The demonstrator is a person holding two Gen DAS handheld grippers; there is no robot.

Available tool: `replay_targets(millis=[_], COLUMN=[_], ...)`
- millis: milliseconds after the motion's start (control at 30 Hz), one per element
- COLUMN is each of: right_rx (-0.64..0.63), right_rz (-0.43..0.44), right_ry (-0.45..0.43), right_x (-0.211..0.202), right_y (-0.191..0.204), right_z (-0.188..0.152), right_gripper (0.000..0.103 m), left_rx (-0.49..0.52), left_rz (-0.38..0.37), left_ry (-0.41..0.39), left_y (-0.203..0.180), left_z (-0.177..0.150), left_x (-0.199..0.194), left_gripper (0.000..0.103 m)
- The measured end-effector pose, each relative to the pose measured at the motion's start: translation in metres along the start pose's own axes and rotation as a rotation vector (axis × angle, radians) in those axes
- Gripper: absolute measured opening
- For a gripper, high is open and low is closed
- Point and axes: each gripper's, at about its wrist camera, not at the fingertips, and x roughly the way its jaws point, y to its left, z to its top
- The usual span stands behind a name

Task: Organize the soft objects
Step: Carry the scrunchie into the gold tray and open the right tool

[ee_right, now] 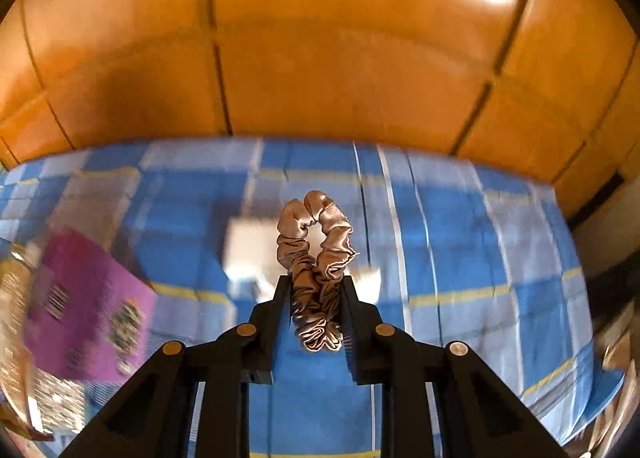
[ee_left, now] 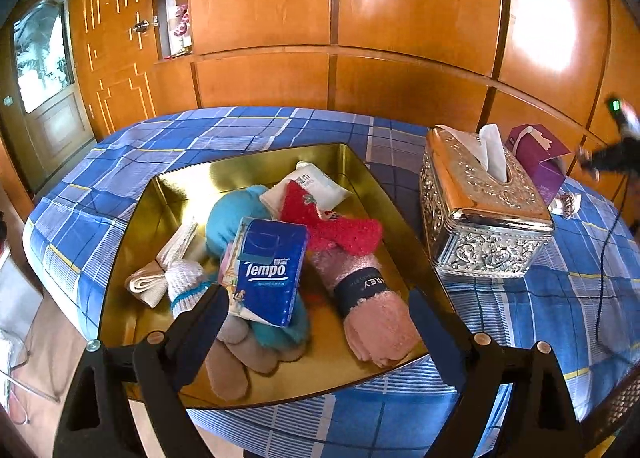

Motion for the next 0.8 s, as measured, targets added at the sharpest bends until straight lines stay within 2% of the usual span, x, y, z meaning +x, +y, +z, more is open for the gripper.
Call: replay_targets(millis=[100, 200, 300, 400, 567, 733, 800], right_rx=[-0.053, -0.12, -0.219, -0.321, -0.46, -0.595, -0.642], right_rz=[0.05, 0.143, 0.25, 0.343, 0.516, 0.668, 0.7], right_ry=[-0.075, -0.144, -0.201, -0.222, -0.195, -0.086, -0.035], right_x=[-0.028, -0.057, -0.084, -0.102, -0.118, -0.117, -0.113], right_y=[0.022, 0.053, 0.096, 0.142, 0.217, 0.288, 0.311], right_z=[0.022, 0.031, 0.029, 0.02, -0.015, -0.073, -0.099], right_gripper=[0.022, 0.022, 0.022, 0.022, 0.022, 0.022, 0.022], left_rx=[-0.004, -0.007, -0.013, -0.026, -0.066, -0.144, -0.174], left_rz=[-0.002, -0.005, -0.007, 0.002, 0.05, 0.131, 0.161], left_ry=[0.001, 0.005, 0.006, 0.006, 0.008, -0.021, -0.038], left_y=[0.001, 0.003, 0.005, 0.011, 0.03, 0.062, 0.073], left_z=[0.0, -0.001, 0.0, 0.001, 0.0, 0.004, 0.005], left_x=[0.0, 0.002, 0.002, 0.0, -0.002, -0.009, -0.012], left_gripper=[0.092, 0.092, 0.092, 0.092, 0.092, 0.092, 0.092])
